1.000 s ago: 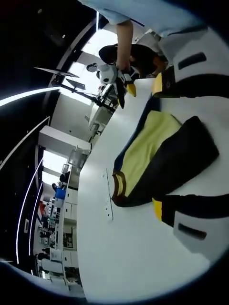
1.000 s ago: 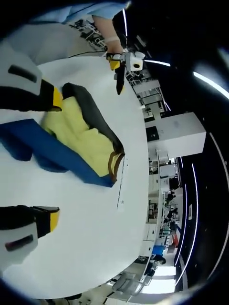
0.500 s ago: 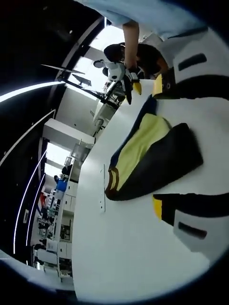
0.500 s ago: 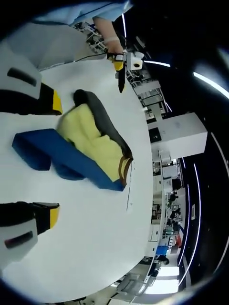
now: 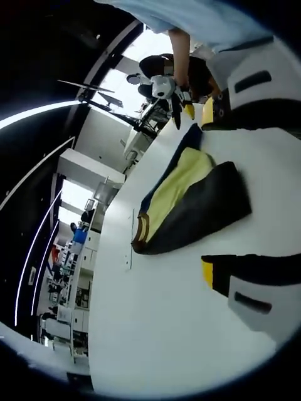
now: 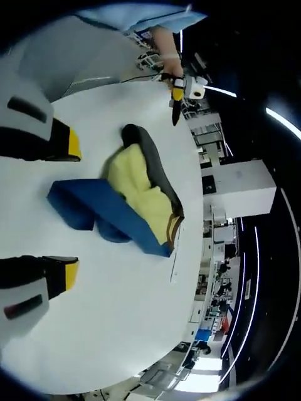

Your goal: Fold the garment on the visible template until the final outline fits inside the template.

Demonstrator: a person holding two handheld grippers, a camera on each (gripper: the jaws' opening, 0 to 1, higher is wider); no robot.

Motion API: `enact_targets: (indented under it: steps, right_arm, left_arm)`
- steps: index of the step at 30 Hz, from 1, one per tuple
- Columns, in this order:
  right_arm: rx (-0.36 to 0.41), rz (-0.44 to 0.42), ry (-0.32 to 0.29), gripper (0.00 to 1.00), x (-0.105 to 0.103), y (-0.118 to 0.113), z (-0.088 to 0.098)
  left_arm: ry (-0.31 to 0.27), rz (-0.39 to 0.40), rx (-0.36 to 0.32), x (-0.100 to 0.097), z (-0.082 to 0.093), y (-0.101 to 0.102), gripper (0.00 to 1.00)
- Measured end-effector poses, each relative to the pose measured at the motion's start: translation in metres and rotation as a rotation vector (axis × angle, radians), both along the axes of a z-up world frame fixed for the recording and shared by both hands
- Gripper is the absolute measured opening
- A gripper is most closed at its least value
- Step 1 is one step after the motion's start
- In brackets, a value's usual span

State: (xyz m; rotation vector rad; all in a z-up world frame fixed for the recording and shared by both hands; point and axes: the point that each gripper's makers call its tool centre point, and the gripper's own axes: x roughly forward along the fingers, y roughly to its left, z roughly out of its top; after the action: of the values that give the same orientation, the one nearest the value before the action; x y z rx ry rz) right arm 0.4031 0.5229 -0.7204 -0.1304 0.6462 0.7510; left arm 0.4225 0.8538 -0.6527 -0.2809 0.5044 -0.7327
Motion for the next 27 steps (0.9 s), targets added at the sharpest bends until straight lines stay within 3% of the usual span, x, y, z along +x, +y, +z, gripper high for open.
enact_targets:
  steps: [3,6,16,21,27]
  right_arm:
    - [-0.006,0.006,0.007,0.48,-0.003,-0.002,-0.006]
    - [-0.067,0.035,-0.026,0.42,-0.004,-0.004,-0.012]
    - [-0.107,0.077,-0.062,0.18,-0.009,0.006,-0.018]
    - [-0.109,0.087,-0.066,0.0,-0.011,0.006,-0.017]
    - [-0.09,0.073,-0.046,0.0,-0.009,0.005,-0.013]
  left_arm:
    - [0.003,0.003,-0.018,0.0,0.001,-0.004,0.78]
    - [0.0,-0.002,-0.022,0.001,0.003,-0.008,0.78]
    - [0.003,-0.005,-0.04,0.0,0.006,-0.013,0.77]
    - [0.009,-0.002,-0.051,-0.003,0.005,-0.012,0.77]
    - [0.019,0.0,-0.054,-0.005,0.002,-0.012,0.77]
